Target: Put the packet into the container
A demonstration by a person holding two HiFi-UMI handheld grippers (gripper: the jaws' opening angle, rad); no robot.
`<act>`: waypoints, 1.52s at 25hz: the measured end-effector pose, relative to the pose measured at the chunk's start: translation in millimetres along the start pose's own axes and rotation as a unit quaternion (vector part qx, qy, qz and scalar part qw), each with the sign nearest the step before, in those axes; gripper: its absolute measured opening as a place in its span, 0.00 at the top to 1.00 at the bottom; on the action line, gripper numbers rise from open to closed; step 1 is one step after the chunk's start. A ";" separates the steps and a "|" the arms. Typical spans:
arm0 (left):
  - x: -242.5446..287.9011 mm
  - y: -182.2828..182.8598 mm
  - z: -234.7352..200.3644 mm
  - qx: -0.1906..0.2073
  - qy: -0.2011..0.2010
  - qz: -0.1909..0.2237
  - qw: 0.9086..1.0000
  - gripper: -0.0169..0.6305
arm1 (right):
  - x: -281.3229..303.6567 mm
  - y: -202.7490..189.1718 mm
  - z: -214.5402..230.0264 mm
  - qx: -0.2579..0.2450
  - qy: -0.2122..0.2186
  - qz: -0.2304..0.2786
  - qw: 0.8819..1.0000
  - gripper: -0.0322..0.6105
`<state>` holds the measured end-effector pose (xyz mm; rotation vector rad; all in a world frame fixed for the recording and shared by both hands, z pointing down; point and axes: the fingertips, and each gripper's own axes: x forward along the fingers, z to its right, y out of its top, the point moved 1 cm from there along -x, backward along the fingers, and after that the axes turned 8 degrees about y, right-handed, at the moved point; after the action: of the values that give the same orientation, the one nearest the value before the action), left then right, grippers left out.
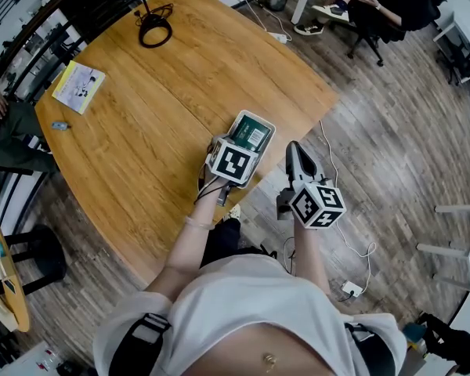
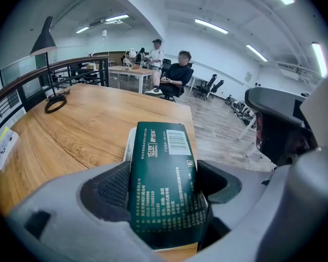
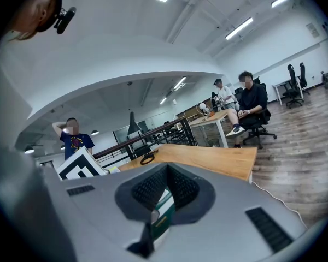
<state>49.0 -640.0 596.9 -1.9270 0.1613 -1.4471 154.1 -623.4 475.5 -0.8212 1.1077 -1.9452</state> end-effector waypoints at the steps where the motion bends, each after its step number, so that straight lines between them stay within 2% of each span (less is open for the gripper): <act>1: 0.3 0.9 0.5 -0.004 -0.001 0.004 1.000 0.38 | 0.2 -0.2 0.5 0.000 0.000 0.000 1.000 0.93; 5: -2.1 13.9 1.6 -0.016 -0.009 0.028 0.999 0.38 | 1.6 -0.9 0.9 0.000 0.001 -0.002 1.000 0.93; 11: -24.7 38.0 -11.6 -0.031 0.017 0.089 0.995 0.38 | 0.8 -1.1 -0.6 0.000 0.002 -0.003 1.000 0.93; 15: -36.8 44.4 -16.9 -0.042 0.019 0.127 0.991 0.39 | 2.0 -3.2 -3.9 0.001 0.006 -0.003 1.000 0.93; 18: -41.3 41.9 -22.7 -0.052 0.029 0.137 0.989 0.50 | 2.1 -3.9 -8.0 0.002 0.010 -0.003 1.000 0.93; 23: -43.3 37.4 -26.4 -0.058 0.037 0.145 0.987 0.60 | 2.6 -6.3 -10.3 0.001 0.012 -0.005 1.000 0.93; 35: -58.7 39.0 -38.6 -0.064 0.083 0.181 0.978 0.96 | 7.2 -6.4 -18.3 -0.001 0.026 -0.008 1.000 0.93; 38: -66.7 41.4 -37.1 -0.066 0.082 0.203 0.974 0.96 | 10.1 -7.1 -21.9 0.000 0.034 -0.010 0.999 0.93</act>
<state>4.6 -654.9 523.8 -1.7438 0.7013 -1.3382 129.2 -620.2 474.3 -0.7736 1.1434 -2.0035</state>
